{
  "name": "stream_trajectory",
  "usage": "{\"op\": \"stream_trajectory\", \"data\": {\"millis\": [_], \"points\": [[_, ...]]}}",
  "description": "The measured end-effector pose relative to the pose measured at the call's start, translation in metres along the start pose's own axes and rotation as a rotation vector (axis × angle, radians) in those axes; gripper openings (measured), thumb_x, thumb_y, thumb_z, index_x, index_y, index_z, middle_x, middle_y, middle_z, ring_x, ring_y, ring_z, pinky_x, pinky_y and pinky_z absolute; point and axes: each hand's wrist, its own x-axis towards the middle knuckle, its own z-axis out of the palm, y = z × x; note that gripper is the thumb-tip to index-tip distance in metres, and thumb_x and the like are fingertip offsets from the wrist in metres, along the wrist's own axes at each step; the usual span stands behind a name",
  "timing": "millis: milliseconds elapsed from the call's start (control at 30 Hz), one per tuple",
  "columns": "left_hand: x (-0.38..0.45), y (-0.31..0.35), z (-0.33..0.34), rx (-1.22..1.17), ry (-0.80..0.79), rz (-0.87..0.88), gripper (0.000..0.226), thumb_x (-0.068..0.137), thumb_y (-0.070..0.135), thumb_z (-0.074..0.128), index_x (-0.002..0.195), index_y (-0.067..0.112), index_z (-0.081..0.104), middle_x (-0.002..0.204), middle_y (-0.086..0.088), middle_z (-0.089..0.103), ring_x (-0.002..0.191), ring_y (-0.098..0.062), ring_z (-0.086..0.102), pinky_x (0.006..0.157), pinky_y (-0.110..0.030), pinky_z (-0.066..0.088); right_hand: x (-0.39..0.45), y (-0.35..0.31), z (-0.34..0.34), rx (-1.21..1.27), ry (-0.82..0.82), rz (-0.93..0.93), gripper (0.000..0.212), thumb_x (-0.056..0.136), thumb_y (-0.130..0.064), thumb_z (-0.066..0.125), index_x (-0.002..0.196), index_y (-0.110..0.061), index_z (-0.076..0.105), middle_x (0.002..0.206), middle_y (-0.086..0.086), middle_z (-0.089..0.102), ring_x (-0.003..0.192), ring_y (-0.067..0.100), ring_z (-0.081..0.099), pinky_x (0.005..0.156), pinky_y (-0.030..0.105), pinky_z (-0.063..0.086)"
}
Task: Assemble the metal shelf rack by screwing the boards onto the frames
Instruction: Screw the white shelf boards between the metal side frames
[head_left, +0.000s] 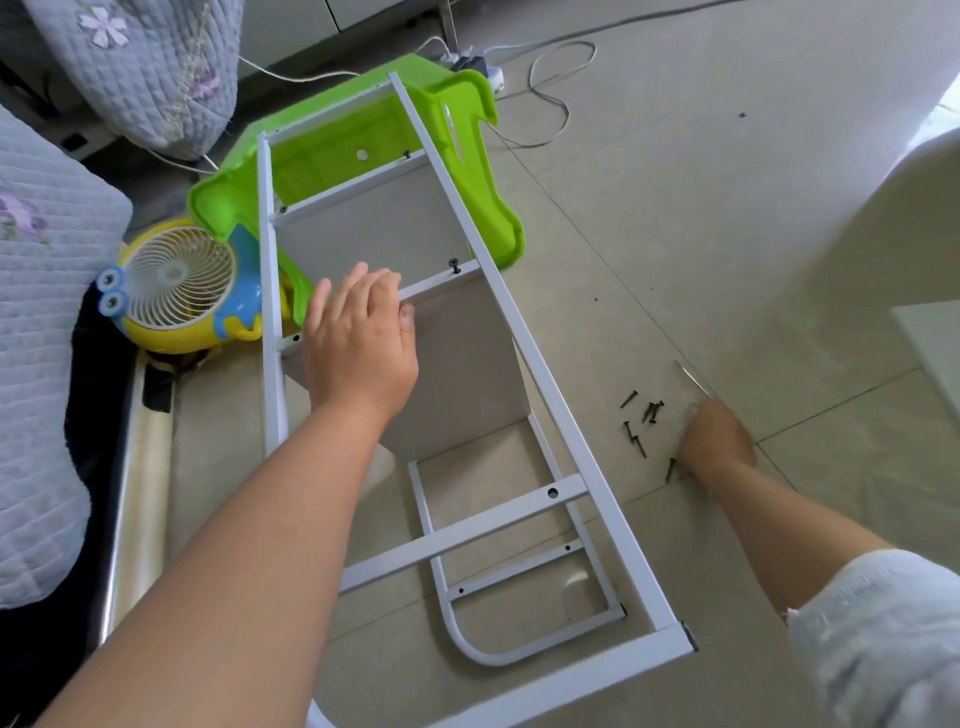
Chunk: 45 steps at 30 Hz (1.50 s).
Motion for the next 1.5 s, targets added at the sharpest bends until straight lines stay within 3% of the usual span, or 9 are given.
{"op": "stream_trajectory", "data": {"millis": [167, 333, 567, 900, 1067, 1133, 1233, 1367, 1500], "points": [[0.0, 0.001, -0.001, -0.012, -0.006, -0.017, 0.055, 0.084, 0.028, 0.022, 0.111, -0.003, 0.059, 0.117, -0.02, 0.062, 0.121, -0.037, 0.051, 0.106, -0.051, 0.027, 0.01, -0.027, -0.028, 0.439, -0.051, 0.155, 0.016, 0.08, -0.004, 0.058, 0.095, 0.001, 0.053, 0.084, 0.02, 0.058, 0.079, 0.03, 0.058, 0.072, 0.033, 0.047], [-0.001, 0.004, 0.0, -0.01, 0.042, -0.004, 0.046, 0.084, 0.023, 0.031, 0.103, -0.002, 0.064, 0.105, -0.02, 0.067, 0.109, -0.037, 0.06, 0.097, -0.053, 0.038, 0.008, -0.09, -0.088, 1.275, -0.297, 0.105, 0.018, 0.087, 0.006, 0.051, 0.071, -0.004, 0.049, 0.062, 0.008, 0.043, 0.035, 0.009, 0.05, 0.039, 0.016, 0.047], [0.0, 0.007, -0.005, 0.048, 0.034, 0.033, 0.04, 0.081, 0.021, 0.035, 0.094, 0.0, 0.067, 0.093, -0.016, 0.071, 0.096, -0.034, 0.067, 0.086, -0.056, 0.046, -0.045, -0.16, -0.136, 1.845, -0.545, -0.13, 0.024, 0.092, 0.007, 0.041, 0.072, -0.003, 0.047, 0.053, 0.008, 0.054, 0.045, 0.014, 0.063, 0.048, 0.019, 0.053], [-0.002, 0.007, -0.009, 0.072, -0.031, 0.046, 0.04, 0.081, 0.021, 0.034, 0.092, 0.002, 0.068, 0.091, -0.014, 0.071, 0.094, -0.033, 0.068, 0.084, -0.056, 0.047, -0.068, -0.174, -0.149, 1.915, -0.637, -0.291, 0.024, 0.092, 0.008, 0.039, 0.073, -0.003, 0.047, 0.05, 0.007, 0.061, 0.054, 0.016, 0.067, 0.056, 0.022, 0.057], [-0.002, 0.008, -0.013, 0.081, -0.057, 0.044, 0.04, 0.081, 0.022, 0.035, 0.091, 0.002, 0.068, 0.091, -0.014, 0.071, 0.093, -0.033, 0.068, 0.084, -0.055, 0.047, -0.071, -0.173, -0.151, 1.894, -0.593, -0.295, 0.025, 0.09, 0.012, 0.037, 0.073, -0.004, 0.046, 0.051, 0.006, 0.06, 0.053, 0.017, 0.066, 0.058, 0.023, 0.057], [-0.004, 0.008, -0.013, 0.084, -0.067, 0.044, 0.039, 0.081, 0.022, 0.035, 0.091, 0.002, 0.067, 0.09, -0.014, 0.071, 0.092, -0.033, 0.068, 0.083, -0.055, 0.048, -0.063, -0.171, -0.152, 1.816, -0.408, -0.277, 0.025, 0.088, 0.011, 0.038, 0.074, -0.008, 0.046, 0.053, 0.004, 0.057, 0.049, 0.015, 0.061, 0.054, 0.024, 0.054], [-0.007, 0.009, -0.011, 0.105, -0.044, 0.03, 0.039, 0.083, 0.022, 0.036, 0.095, -0.001, 0.064, 0.095, -0.017, 0.069, 0.098, -0.036, 0.065, 0.086, -0.053, 0.047, -0.03, -0.143, -0.133, 1.1, 0.025, -0.292, 0.018, 0.086, 0.005, 0.039, 0.085, -0.008, 0.052, 0.065, 0.005, 0.05, 0.052, 0.018, 0.054, 0.057, 0.031, 0.049], [-0.008, 0.013, -0.011, 0.142, -0.105, -0.117, 0.04, 0.097, 0.021, 0.039, 0.13, 0.001, 0.044, 0.138, -0.014, 0.046, 0.138, -0.029, 0.03, 0.112, -0.043, 0.015, -0.005, -0.06, -0.067, 0.269, -0.138, -0.138, 0.018, 0.084, 0.002, 0.041, 0.09, 0.001, 0.059, 0.077, 0.016, 0.056, 0.078, 0.032, 0.06, 0.071, 0.032, 0.049], [-0.008, 0.021, -0.009, 0.189, -0.088, -0.143, 0.046, 0.09, 0.019, 0.057, 0.126, -0.008, 0.047, 0.133, -0.026, 0.047, 0.132, -0.039, 0.037, 0.109, -0.051, 0.024, -0.022, 0.012, -0.022, -0.138, -0.189, -0.087, 0.024, 0.085, -0.002, 0.043, 0.102, 0.001, 0.061, 0.112, 0.019, 0.06, 0.103, 0.031, 0.058, 0.078, 0.029, 0.046]]}}
